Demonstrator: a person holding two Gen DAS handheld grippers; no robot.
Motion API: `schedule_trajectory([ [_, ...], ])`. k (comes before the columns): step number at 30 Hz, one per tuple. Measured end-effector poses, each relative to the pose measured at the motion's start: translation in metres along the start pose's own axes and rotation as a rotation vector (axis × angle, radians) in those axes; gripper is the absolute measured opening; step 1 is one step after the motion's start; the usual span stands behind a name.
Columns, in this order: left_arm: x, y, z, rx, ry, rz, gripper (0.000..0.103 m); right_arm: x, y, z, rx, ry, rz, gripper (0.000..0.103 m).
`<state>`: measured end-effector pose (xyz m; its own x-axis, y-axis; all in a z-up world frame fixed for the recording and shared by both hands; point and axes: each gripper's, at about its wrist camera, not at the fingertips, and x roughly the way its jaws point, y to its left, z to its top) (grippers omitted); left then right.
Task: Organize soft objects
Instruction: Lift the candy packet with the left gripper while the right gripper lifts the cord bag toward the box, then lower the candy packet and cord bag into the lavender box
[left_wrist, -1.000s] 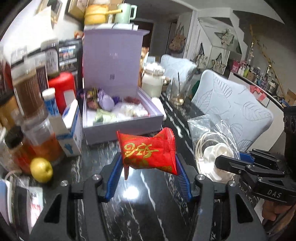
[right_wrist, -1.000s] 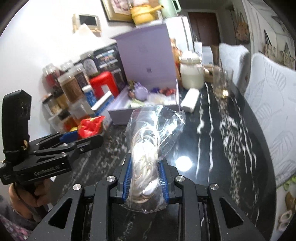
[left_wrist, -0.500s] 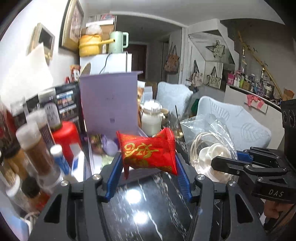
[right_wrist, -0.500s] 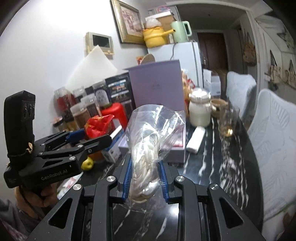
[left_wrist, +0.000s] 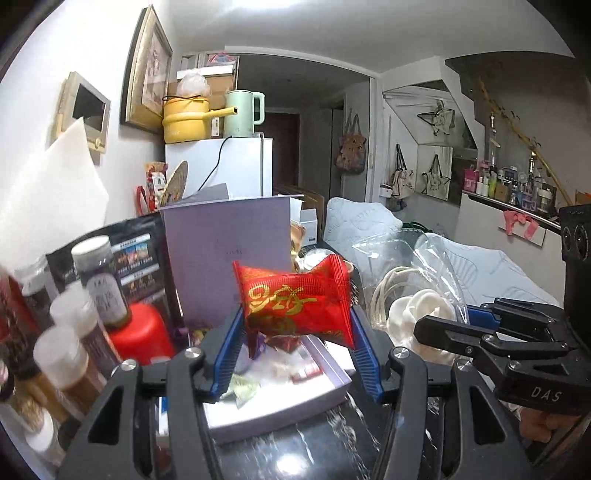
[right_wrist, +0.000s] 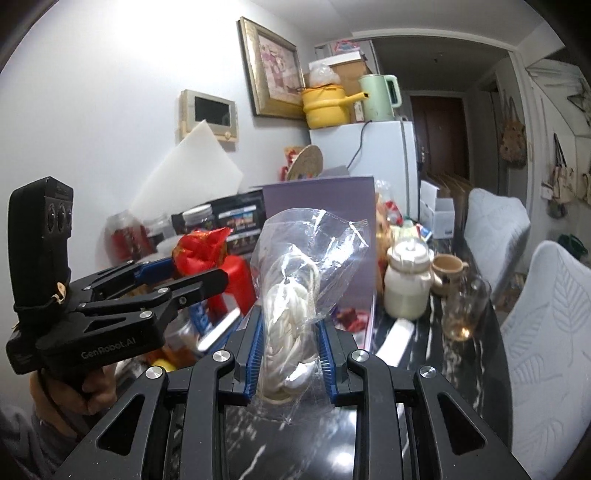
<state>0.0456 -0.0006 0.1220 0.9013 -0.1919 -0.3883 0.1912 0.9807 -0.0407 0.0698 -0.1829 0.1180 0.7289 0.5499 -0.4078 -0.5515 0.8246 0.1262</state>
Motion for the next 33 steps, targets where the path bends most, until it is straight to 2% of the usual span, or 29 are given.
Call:
schedule_trajectory([
  [11,0.056,0.018,0.022,0.014,0.01,0.031,0.055,0.045,-0.025,0.037,-0.027,-0.034,-0.011,0.027],
  [19,0.098,0.034,0.027,0.023,0.042,0.065,0.055,0.086,-0.043,0.049,-0.038,-0.014,-0.017,0.027],
  [25,0.131,0.043,0.02,0.034,0.082,0.088,0.055,0.121,-0.053,0.051,-0.054,0.011,-0.04,0.027],
  [33,0.168,0.058,0.005,-0.008,0.143,0.097,0.055,0.164,-0.064,0.048,-0.051,0.064,-0.033,0.027],
])
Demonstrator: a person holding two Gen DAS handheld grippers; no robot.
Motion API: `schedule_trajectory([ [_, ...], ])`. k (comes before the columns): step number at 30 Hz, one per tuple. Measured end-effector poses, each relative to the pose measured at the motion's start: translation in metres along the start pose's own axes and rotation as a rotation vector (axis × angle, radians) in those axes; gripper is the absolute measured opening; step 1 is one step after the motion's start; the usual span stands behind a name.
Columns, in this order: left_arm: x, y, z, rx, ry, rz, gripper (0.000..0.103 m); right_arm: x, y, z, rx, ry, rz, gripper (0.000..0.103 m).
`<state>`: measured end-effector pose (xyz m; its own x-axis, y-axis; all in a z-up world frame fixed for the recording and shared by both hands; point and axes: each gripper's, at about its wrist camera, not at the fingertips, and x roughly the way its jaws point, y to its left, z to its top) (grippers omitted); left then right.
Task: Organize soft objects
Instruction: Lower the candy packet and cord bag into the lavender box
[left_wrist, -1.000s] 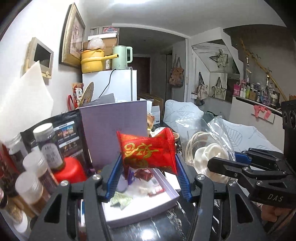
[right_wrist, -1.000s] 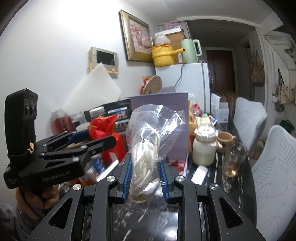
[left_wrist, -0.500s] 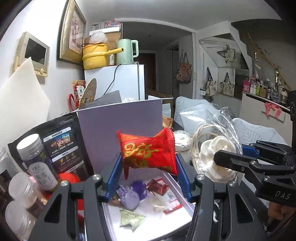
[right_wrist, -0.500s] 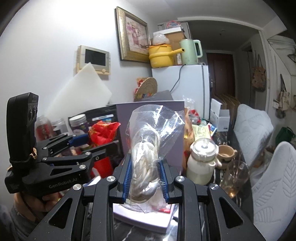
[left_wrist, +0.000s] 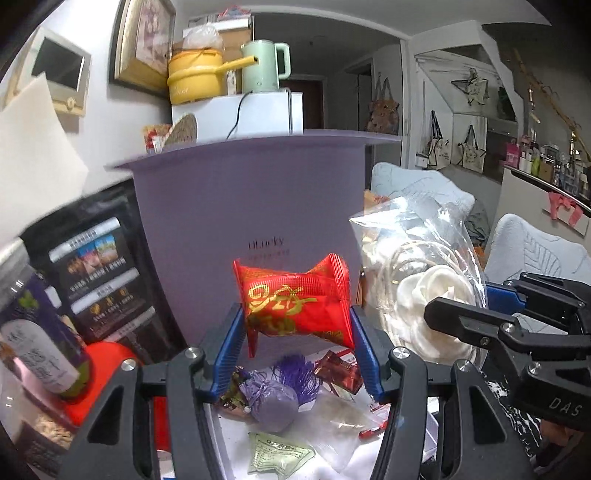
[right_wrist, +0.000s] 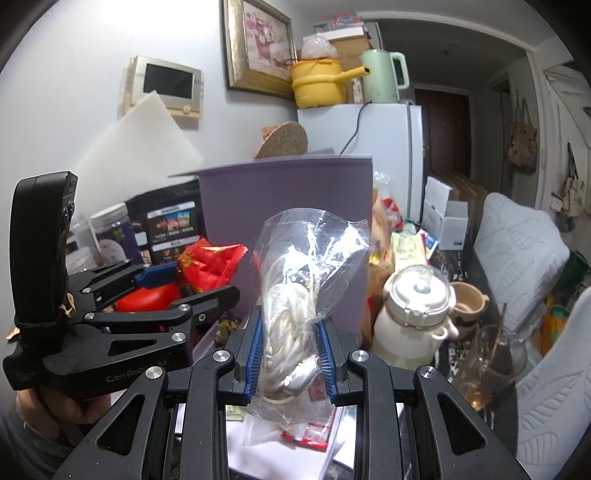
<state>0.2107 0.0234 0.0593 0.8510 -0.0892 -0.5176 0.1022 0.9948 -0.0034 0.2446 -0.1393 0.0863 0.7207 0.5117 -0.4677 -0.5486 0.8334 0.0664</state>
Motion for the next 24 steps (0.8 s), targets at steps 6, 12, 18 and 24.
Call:
schedule_trajectory([
  [6,0.025,0.002,-0.013,-0.02,0.043,0.028,0.055,0.029,-0.006,-0.007,0.013,0.049,0.034,0.027],
  [12,0.05,0.003,-0.025,-0.025,0.096,0.041,0.055,0.054,-0.018,-0.021,0.025,0.111,0.069,0.027],
  [18,0.07,0.004,-0.036,-0.028,0.158,0.038,0.055,0.072,-0.029,-0.032,0.051,0.174,0.062,0.027],
  [24,0.086,0.009,-0.046,-0.03,0.231,0.048,0.055,0.087,-0.032,-0.043,0.053,0.227,0.057,0.027],
])
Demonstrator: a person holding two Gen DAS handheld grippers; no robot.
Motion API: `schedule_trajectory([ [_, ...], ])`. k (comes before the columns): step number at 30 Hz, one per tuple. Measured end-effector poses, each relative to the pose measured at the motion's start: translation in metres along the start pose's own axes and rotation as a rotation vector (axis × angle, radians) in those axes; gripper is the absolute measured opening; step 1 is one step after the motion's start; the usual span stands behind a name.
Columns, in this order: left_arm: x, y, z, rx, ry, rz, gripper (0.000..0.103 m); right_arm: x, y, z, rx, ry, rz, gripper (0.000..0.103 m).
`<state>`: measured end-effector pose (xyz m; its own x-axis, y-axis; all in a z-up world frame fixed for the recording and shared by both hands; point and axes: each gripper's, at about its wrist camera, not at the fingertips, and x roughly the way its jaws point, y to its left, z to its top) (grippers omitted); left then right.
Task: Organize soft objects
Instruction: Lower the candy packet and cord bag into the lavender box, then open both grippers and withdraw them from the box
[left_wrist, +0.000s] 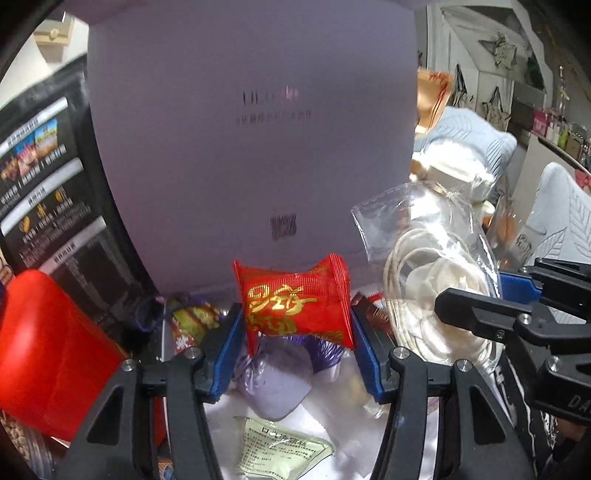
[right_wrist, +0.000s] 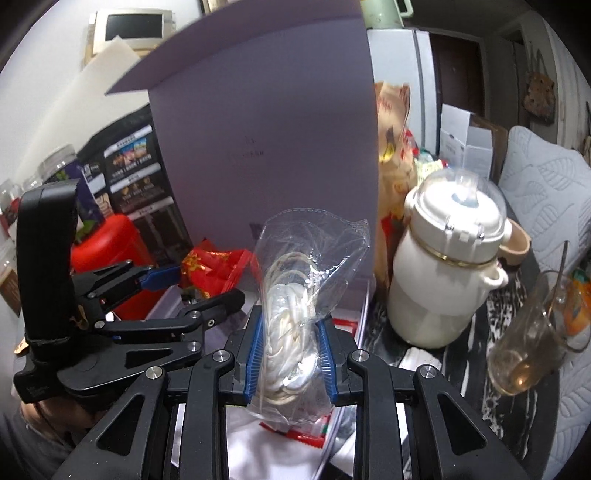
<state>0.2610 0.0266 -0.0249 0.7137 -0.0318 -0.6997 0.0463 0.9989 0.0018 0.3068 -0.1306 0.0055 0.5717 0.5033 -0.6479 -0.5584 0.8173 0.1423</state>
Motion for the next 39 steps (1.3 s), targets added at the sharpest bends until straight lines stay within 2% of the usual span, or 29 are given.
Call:
schedule_trajectory([
  [5,0.011,-0.001,-0.003,0.0,0.037,0.027,0.055,0.012,0.005,-0.006,-0.013,0.037,0.003,0.027],
  [15,0.028,-0.015,-0.003,0.064,0.102,0.071,0.055,0.036,0.005,-0.017,-0.013,0.108,-0.022,0.027],
  [19,0.043,-0.016,0.007,0.042,0.137,0.051,0.055,0.043,0.007,-0.019,-0.015,0.13,-0.036,0.028],
  [29,0.066,-0.011,0.018,0.053,0.184,0.064,0.056,0.053,0.011,-0.021,-0.025,0.149,-0.079,0.033],
  [33,0.073,-0.012,0.015,0.053,0.186,0.082,0.056,0.055,0.01,-0.018,-0.029,0.158,-0.089,0.039],
  [37,0.075,-0.023,0.016,0.058,0.188,0.089,0.056,0.042,0.008,-0.021,-0.028,0.146,-0.105,0.052],
  [39,0.076,-0.024,0.019,0.047,0.191,0.082,0.056,0.035,0.007,-0.021,-0.018,0.132,-0.106,0.055],
])
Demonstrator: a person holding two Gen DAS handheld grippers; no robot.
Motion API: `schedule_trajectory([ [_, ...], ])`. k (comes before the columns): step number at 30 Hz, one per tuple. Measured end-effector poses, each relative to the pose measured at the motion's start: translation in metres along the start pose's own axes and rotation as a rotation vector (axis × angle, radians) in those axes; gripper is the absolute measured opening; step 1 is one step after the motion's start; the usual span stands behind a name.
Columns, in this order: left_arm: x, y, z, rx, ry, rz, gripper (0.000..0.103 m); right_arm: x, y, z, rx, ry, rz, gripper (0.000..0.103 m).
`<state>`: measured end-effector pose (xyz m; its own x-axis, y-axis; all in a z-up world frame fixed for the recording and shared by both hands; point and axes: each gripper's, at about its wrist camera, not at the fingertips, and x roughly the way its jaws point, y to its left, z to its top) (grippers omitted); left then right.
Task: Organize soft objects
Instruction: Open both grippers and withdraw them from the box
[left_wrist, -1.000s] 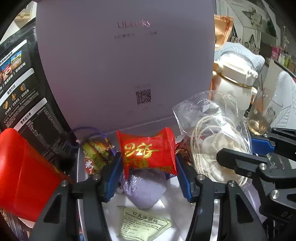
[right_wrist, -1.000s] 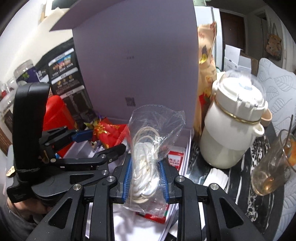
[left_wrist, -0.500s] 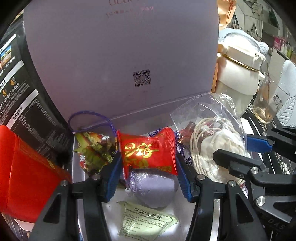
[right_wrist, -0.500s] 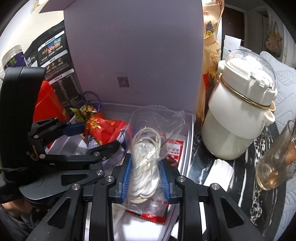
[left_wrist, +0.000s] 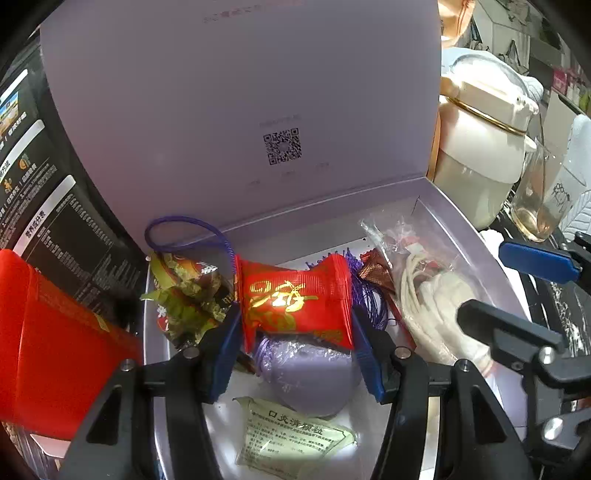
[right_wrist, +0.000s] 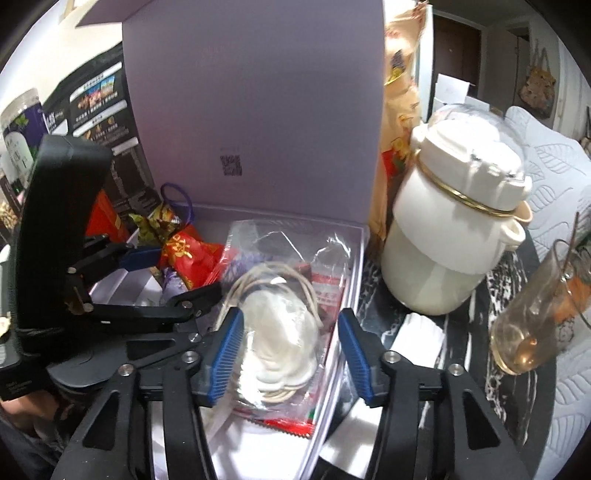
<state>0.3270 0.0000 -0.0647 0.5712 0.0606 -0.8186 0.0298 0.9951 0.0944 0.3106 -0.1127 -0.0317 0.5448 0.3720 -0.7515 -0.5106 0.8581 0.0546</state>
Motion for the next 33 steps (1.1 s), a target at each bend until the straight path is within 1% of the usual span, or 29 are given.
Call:
schedule_trajectory([
  [1,-0.003,0.002,-0.003,-0.005,-0.001,-0.005,0.056,-0.002,-0.001,0.0,0.004,-0.004,0.0,0.056],
  [3,-0.006,0.0,-0.005,-0.018,-0.005,0.001,0.06,-0.009,-0.003,0.001,0.017,-0.012,-0.006,0.058],
  [4,-0.014,0.005,-0.007,-0.02,-0.008,0.006,0.06,-0.011,-0.003,0.001,0.02,-0.016,-0.007,0.058],
  [7,-0.02,0.007,-0.005,-0.032,-0.009,0.005,0.061,-0.021,-0.006,0.003,0.026,-0.027,-0.023,0.058],
  [8,-0.021,0.008,-0.004,-0.04,-0.007,0.0,0.065,-0.023,-0.006,0.004,0.026,-0.032,-0.027,0.058],
  [9,-0.023,0.009,-0.003,-0.047,-0.003,0.001,0.076,-0.028,-0.006,0.005,0.027,-0.039,-0.032,0.058],
  [11,-0.031,0.009,0.0,-0.065,-0.013,0.015,0.088,-0.034,-0.005,0.006,0.028,-0.046,-0.035,0.058],
  [17,-0.057,0.012,0.008,-0.076,-0.058,0.027,0.089,-0.052,-0.002,0.009,0.025,-0.077,-0.055,0.058],
  [20,-0.068,0.017,0.005,-0.078,-0.085,0.035,0.089,-0.062,0.001,0.014,0.024,-0.098,-0.062,0.058],
  [25,-0.104,0.024,0.005,-0.093,-0.138,0.039,0.089,-0.09,0.01,0.021,0.015,-0.148,-0.074,0.058],
  [29,-0.144,0.026,0.001,-0.097,-0.204,0.046,0.089,-0.117,0.019,0.026,0.003,-0.199,-0.079,0.058],
  [31,-0.161,0.033,0.0,-0.1,-0.23,0.044,0.089,-0.132,0.023,0.028,-0.002,-0.225,-0.083,0.062],
  [33,-0.179,0.034,0.0,-0.099,-0.262,0.045,0.089,-0.149,0.028,0.028,-0.011,-0.259,-0.087,0.063],
])
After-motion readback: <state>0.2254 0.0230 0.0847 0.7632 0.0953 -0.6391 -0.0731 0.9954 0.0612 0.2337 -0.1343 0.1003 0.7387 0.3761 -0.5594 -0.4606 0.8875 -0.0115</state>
